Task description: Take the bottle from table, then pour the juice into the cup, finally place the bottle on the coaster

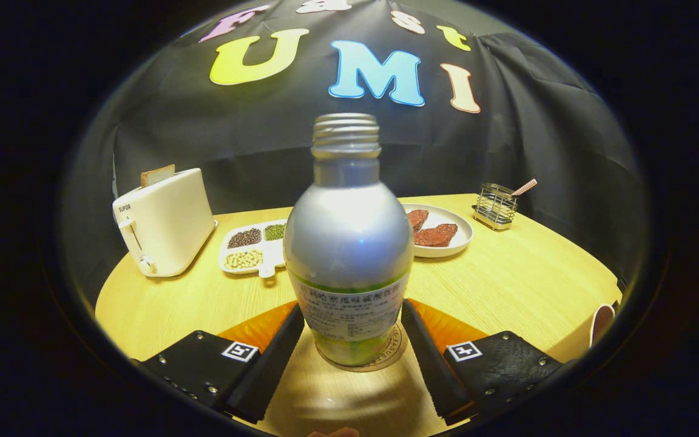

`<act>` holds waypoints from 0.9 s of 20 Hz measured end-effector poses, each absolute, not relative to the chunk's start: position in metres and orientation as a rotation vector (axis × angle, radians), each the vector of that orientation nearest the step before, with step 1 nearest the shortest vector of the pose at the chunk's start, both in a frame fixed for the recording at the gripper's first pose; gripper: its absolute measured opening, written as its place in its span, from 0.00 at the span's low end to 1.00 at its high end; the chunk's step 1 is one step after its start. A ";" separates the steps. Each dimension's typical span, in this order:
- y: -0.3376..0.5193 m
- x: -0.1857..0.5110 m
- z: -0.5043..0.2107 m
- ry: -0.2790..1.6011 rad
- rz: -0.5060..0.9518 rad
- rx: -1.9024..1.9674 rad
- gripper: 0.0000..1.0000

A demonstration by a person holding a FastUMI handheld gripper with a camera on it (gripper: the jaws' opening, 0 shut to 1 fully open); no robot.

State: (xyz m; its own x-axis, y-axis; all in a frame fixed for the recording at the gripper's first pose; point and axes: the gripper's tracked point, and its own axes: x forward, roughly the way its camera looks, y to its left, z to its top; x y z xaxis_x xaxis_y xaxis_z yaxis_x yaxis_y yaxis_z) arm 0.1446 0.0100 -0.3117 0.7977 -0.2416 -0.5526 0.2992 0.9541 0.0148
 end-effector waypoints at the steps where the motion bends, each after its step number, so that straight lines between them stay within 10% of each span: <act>1: 0.009 0.141 -0.308 0.572 -0.287 0.106 0.97; 18: 0.026 0.090 -0.139 0.341 -0.106 0.091 0.97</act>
State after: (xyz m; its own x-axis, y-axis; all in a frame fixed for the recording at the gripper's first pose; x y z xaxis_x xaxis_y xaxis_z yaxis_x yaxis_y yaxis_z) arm 0.0904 0.0261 -0.1387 0.9370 -0.0882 -0.3380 0.1188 0.9904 0.0707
